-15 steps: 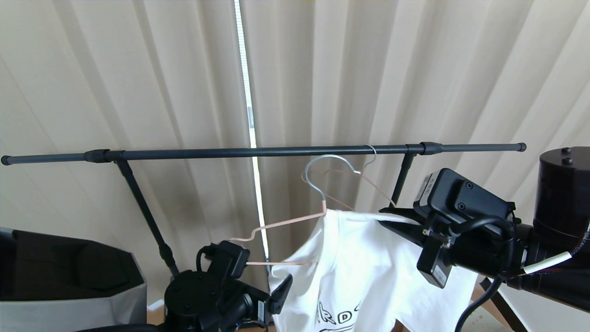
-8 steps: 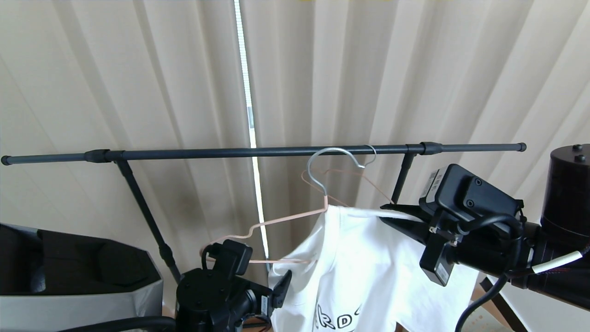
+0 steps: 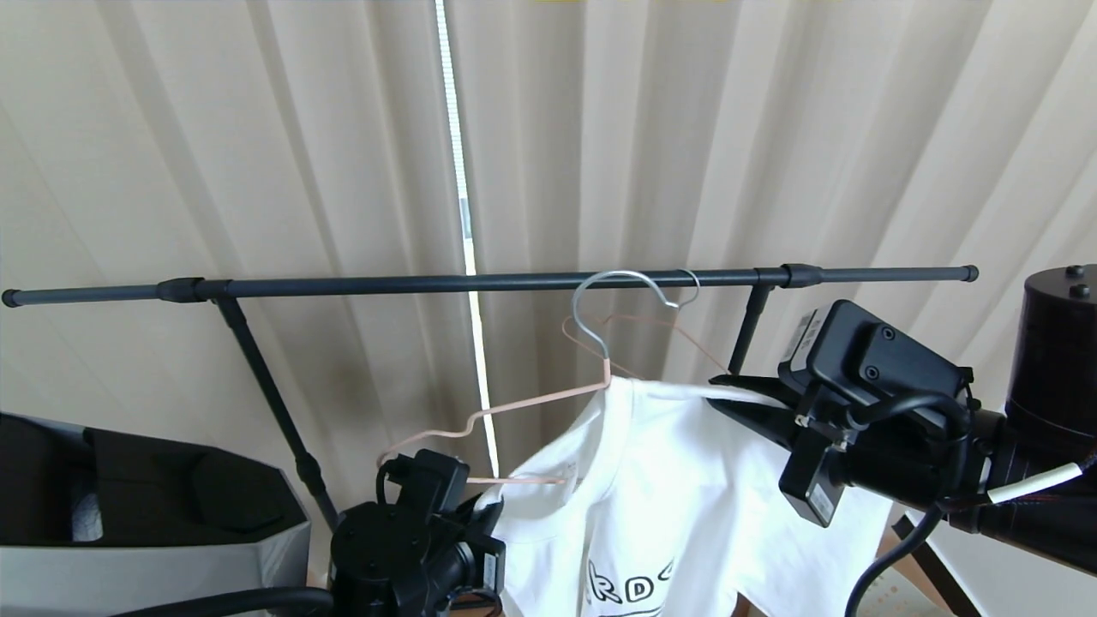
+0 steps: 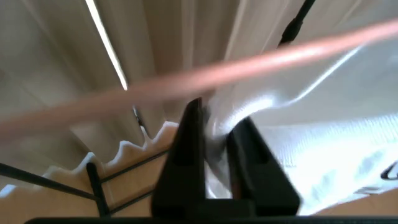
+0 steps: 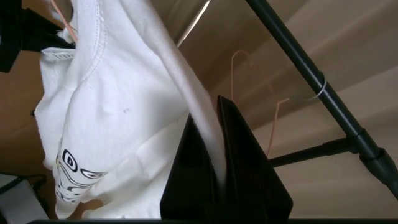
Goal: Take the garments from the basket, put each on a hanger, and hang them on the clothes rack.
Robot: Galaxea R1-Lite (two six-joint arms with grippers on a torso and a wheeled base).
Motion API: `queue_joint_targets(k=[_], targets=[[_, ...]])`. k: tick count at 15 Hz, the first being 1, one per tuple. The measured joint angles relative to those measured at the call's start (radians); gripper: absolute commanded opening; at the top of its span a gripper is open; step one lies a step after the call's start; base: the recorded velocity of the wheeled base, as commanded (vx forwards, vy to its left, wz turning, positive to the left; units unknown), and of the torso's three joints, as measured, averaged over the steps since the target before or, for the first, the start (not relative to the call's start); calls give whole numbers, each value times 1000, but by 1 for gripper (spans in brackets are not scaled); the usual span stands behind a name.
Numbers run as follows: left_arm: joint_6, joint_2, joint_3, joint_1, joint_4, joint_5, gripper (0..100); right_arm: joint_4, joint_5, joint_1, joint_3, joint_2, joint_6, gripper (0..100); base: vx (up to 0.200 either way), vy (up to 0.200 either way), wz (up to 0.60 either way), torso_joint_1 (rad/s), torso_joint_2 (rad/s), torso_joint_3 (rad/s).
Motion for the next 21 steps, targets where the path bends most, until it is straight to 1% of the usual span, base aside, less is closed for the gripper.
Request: queue_joint_targets(k=[5, 8, 13, 19, 21], targets=[[8, -5, 6, 10, 0, 1, 0, 0, -6, -30, -6, 20, 0, 0, 0, 0, 0, 0, 0, 0], [48, -26, 2, 63, 0, 0, 0, 0, -7, -38, -8, 27, 0, 0, 0, 0, 0, 0, 0, 0], [72, -42, -11, 126, 0, 0, 0, 1, -10, -63, -5, 28, -2, 0, 0, 0, 0, 0, 0, 0], [93, -47, -16, 167, 0, -1, 0, 2, -10, -95, -1, 24, -10, 0, 0, 0, 0, 0, 0, 0], [103, -58, -17, 181, 0, -4, 0, 1, -10, -117, 1, 22, -43, 0, 0, 0, 0, 0, 0, 0]])
